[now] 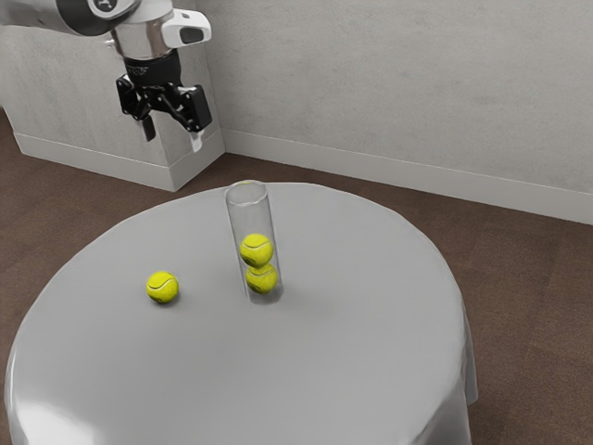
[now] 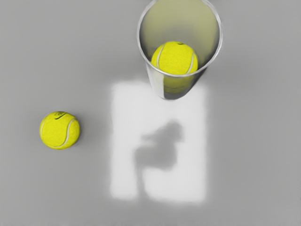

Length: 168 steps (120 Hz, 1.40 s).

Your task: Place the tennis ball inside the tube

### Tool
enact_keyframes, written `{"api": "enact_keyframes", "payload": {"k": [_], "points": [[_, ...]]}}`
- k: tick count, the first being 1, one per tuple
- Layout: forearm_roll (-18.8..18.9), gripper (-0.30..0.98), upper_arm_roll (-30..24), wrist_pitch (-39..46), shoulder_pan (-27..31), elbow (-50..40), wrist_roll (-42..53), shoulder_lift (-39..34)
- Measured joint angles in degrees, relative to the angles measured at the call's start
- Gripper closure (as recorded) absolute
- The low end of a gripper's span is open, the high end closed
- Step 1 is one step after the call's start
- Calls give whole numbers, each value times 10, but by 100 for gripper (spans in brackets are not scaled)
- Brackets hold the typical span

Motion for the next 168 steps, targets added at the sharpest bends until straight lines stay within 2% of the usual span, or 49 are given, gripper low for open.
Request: {"api": "enact_keyframes", "payload": {"k": [18,26,43,57,71,84,98,110,120,168], "points": [[-1,0,0,-2,2,-3,-3,-5],[-2,0,0,0,7,-32,-4,-30],[-4,0,0,28,48,-170,-7,-125],[-4,0,1,69,68,-279,-8,-171],[-6,0,1,134,88,-382,-9,-187],[-11,0,1,192,97,-436,-10,-185],[-18,0,2,248,113,-469,-11,-156],[-18,0,1,300,121,-468,-16,-101],[-18,0,0,331,122,-462,-22,-84],[-16,0,1,427,155,-358,-20,87]]}}
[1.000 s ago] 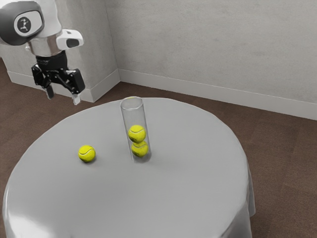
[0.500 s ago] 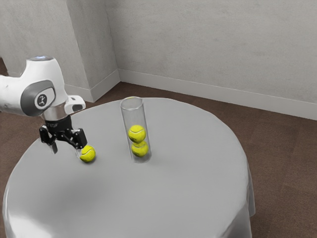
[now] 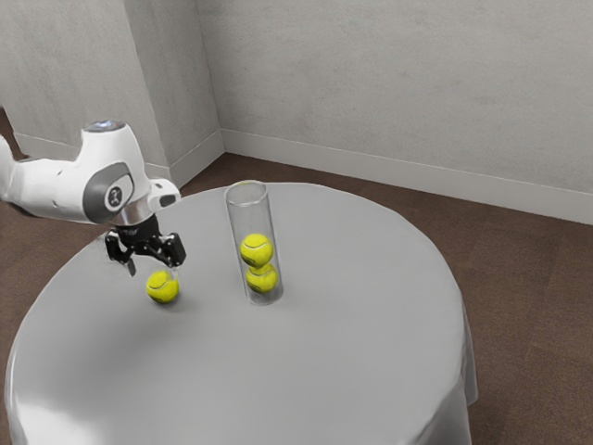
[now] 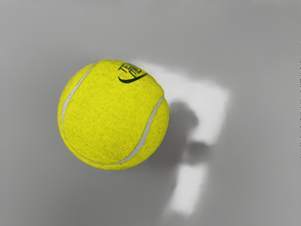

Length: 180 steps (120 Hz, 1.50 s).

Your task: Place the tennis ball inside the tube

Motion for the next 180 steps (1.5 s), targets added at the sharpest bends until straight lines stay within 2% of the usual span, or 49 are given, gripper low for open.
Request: {"api": "enact_keyframes", "payload": {"k": [55,112,144,180], "points": [[1,0,0,42,24,86,25,114],[6,0,-2,35,36,119,40,175],[4,18,-5,35,38,121,46,179],[3,26,-6,19,40,124,50,169]]}}
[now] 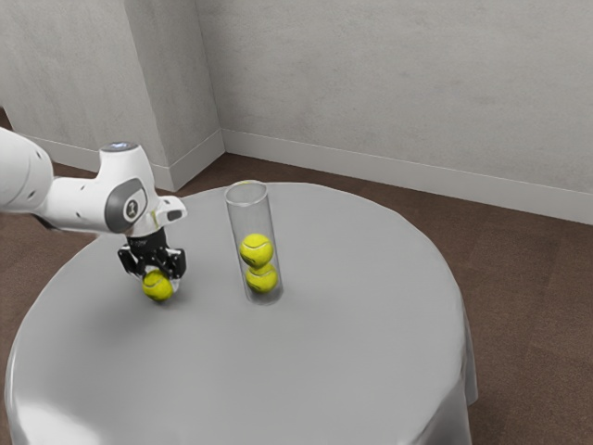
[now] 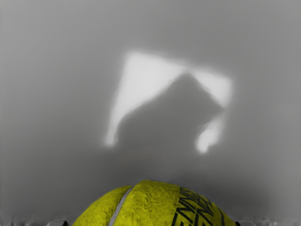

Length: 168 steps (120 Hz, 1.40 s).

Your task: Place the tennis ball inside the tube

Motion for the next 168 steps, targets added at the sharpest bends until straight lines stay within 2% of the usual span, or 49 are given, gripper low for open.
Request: {"api": "enact_keyframes", "payload": {"k": [16,42,56,68,91,114,139,168], "points": [[0,28,-2,-23,2,-1,0,-24],[-10,30,-26,-111,0,3,-2,-138],[-28,31,-44,-184,-3,38,-2,-186],[-37,30,-66,-264,-8,101,-5,-196],[-41,30,-72,-395,-54,221,-9,-173],[-41,30,-71,-458,-99,288,-11,-127],[-31,30,-66,-477,-125,362,-15,-56],[-13,31,-65,-428,-132,372,-24,-37]]}}
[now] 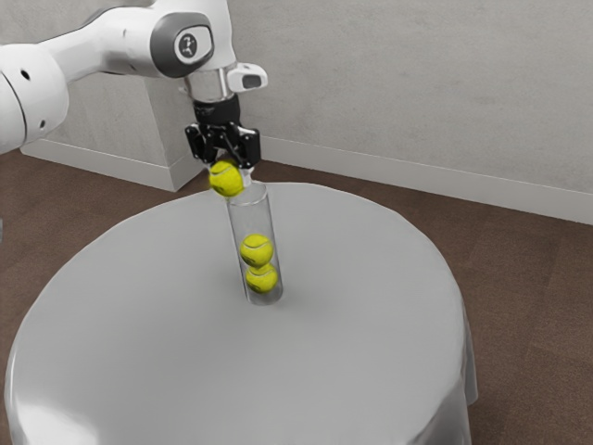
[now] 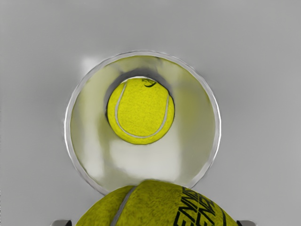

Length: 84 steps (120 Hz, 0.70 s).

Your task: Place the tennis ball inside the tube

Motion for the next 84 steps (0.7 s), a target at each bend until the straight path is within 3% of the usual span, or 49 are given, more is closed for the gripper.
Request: {"api": "enact_keyframes", "payload": {"k": [39,60,84], "points": [[6,28,1,77,2,-1,-13,20],[5,13,1,92,1,-1,-19,20],[9,5,0,96,9,-20,-22,-3]]}}
